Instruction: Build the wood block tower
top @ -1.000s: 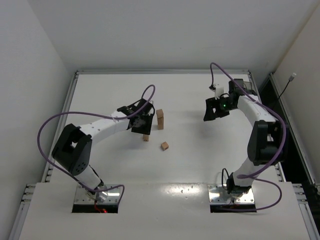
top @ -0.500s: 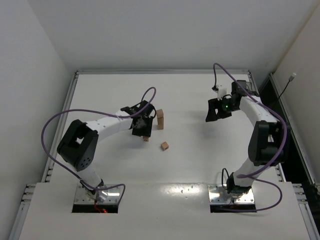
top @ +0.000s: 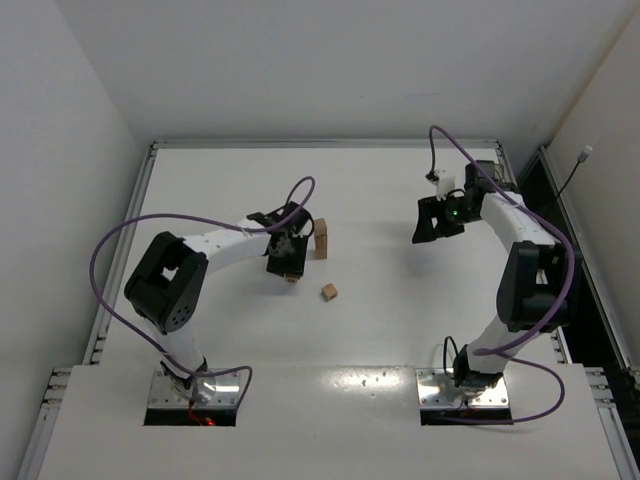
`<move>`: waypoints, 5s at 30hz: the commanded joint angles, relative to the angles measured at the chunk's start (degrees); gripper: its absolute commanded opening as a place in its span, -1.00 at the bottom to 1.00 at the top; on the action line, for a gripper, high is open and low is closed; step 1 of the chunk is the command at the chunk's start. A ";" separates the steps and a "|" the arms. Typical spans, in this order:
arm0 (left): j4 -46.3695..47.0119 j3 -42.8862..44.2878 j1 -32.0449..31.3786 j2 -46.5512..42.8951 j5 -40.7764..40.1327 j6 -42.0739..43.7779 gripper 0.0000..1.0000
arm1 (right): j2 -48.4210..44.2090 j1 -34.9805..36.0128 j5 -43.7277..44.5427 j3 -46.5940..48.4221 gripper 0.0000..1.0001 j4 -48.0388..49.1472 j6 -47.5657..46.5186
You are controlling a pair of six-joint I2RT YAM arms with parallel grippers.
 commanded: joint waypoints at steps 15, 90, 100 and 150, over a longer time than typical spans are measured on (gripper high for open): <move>1.83 2.57 3.30 2.21 3.09 -0.77 -0.40 | 0.10 -1.16 -2.06 0.59 0.26 1.20 -0.71; -40.97 61.72 -0.74 16.44 18.12 64.27 -1.00 | 2.12 -0.10 -6.81 2.70 0.19 0.67 -3.00; -40.97 61.72 -1.80 16.98 18.12 64.27 -1.00 | 2.12 -0.10 -6.81 2.70 0.19 0.67 -3.00; -40.97 62.34 -2.33 18.12 15.39 63.74 -0.96 | 4.23 -0.10 -7.33 3.23 0.19 0.67 -3.00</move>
